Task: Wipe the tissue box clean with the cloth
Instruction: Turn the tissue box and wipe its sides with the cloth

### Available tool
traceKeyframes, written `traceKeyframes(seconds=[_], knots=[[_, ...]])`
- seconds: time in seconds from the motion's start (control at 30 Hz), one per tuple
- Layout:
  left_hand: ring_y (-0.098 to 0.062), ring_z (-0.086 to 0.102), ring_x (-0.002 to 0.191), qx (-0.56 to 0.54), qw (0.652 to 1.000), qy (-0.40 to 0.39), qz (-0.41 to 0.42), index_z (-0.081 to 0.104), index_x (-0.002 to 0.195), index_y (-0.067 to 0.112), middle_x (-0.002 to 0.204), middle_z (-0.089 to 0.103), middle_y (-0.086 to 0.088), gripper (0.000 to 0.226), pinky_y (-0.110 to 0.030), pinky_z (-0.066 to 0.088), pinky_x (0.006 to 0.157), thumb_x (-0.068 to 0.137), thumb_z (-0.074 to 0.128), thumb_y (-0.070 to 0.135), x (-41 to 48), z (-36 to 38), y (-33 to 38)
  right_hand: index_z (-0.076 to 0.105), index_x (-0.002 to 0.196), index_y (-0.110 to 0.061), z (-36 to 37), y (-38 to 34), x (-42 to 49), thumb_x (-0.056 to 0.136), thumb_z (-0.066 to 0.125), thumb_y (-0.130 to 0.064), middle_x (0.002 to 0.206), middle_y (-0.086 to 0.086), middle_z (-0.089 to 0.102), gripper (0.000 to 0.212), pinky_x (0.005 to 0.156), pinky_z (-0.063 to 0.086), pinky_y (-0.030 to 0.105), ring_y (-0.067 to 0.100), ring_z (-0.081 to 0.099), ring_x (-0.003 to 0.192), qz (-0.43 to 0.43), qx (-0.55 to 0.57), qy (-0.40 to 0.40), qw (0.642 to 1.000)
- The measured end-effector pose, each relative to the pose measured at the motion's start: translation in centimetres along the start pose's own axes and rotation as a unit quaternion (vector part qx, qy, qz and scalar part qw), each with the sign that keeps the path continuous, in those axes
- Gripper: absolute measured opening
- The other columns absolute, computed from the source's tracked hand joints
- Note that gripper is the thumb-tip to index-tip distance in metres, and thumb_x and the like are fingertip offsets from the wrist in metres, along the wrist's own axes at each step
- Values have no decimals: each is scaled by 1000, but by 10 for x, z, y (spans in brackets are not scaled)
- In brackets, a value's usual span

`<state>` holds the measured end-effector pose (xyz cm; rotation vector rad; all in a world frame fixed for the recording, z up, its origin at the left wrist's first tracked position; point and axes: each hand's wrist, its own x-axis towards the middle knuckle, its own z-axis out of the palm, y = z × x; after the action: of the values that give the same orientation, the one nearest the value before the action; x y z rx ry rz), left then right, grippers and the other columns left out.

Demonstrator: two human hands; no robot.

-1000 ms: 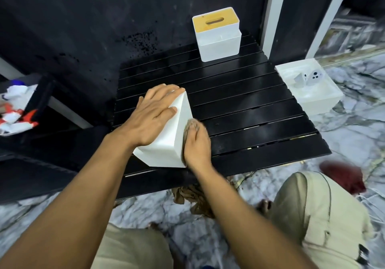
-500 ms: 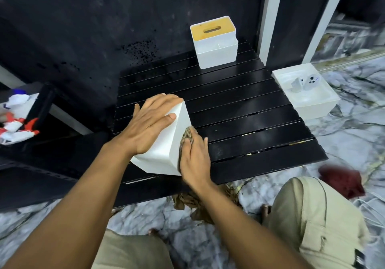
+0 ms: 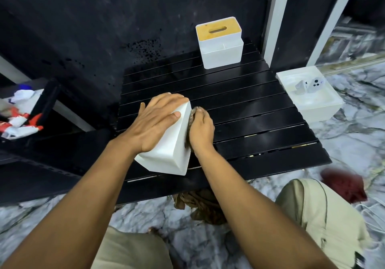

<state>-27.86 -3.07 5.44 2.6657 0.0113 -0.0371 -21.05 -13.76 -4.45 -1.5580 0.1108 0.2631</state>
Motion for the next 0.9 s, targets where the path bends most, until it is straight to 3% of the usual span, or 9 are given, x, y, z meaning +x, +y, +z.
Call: traceKeyframes(seconds=[0.1,0.2,0.3,0.4,0.5,0.57,0.73,0.83,0.9], knots=[[7,7,143,0,1000,3,-6,35,147,44,150,28,30,55,-63,0,115,95,18,54,0,1,0,49,140,-22,-2,4,-54,102,38,-31,143,-4,51,41,113,35,40,12,44,135,-105,149,-7,983],[9,7,143,-16,1000,7,-8,36,145,48,150,29,32,53,-64,-1,115,96,18,55,-1,1,-3,39,147,-19,-3,41,-125,102,35,-20,153,-5,39,45,117,29,35,13,33,143,-189,143,-35,971],[7,9,144,-30,999,12,-2,38,142,53,149,31,33,51,-63,5,115,95,17,60,-1,0,-4,42,144,-27,3,52,-99,98,33,-37,149,-12,41,48,117,30,39,5,35,139,-90,98,1,991],[7,10,144,-30,999,8,-7,39,142,51,150,32,32,53,-63,6,115,95,17,60,0,-1,-4,48,140,-28,4,20,-51,91,37,-52,144,-10,48,56,114,33,42,7,43,134,-9,106,19,994],[9,9,143,-33,999,10,-12,39,142,51,150,32,32,53,-62,4,116,95,16,58,0,0,-3,43,145,-22,2,-1,-75,98,39,-41,148,-9,44,51,115,32,36,8,39,138,-144,161,-7,976],[9,9,143,-37,999,11,-16,39,142,51,149,32,33,53,-63,2,115,95,15,58,-1,0,-3,37,149,-18,0,11,-109,102,37,-29,154,-9,37,48,116,29,33,8,32,143,-189,151,-39,969],[7,11,144,-37,999,18,-11,39,142,53,149,32,32,53,-63,5,115,95,15,60,0,1,-4,34,147,-31,-8,46,-86,94,32,-32,149,-14,39,52,114,33,39,-3,36,135,-107,43,-31,993],[7,11,144,-40,999,20,-14,38,140,55,149,32,32,52,-62,6,115,94,15,60,0,2,-5,39,143,-30,-13,29,-76,90,39,-21,145,-12,45,54,113,36,41,5,42,133,-97,127,-60,985],[7,10,144,-40,999,19,-13,39,141,54,149,32,32,52,-63,5,115,94,15,59,0,2,-4,44,141,-21,-17,31,-95,87,45,-21,143,-4,47,53,112,36,37,15,42,135,-162,180,-61,968]])
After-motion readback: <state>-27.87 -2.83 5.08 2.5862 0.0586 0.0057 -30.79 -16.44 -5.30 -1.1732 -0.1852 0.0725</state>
